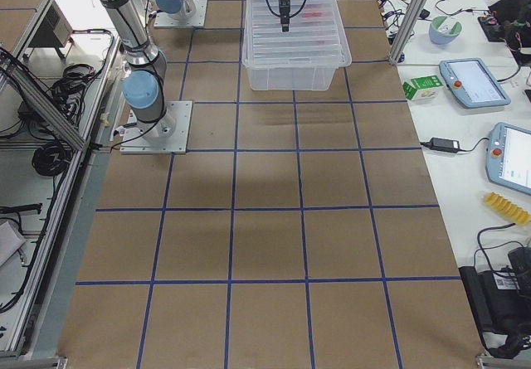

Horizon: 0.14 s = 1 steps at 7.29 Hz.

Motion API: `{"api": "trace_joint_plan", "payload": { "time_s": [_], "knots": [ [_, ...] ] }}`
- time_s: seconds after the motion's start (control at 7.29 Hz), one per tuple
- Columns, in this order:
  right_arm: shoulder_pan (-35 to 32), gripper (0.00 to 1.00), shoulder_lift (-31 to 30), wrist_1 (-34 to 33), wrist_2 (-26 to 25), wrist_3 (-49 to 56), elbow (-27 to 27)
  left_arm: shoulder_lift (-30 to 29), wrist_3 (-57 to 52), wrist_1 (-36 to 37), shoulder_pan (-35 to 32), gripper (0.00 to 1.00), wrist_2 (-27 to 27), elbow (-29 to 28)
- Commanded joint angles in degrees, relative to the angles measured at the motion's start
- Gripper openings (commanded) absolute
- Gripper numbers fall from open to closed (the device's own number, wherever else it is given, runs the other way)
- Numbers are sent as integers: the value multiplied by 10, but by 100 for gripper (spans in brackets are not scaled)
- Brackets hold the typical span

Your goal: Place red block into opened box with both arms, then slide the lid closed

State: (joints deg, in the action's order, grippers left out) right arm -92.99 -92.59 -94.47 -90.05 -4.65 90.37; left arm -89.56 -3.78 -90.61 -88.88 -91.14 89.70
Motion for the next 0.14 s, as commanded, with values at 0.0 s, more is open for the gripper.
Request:
{"api": "trace_joint_plan", "payload": {
  "time_s": [0.0],
  "knots": [
    [0,100,0,0,0,0,0,0,0,0,-1,100,0,0]
  ]
}}
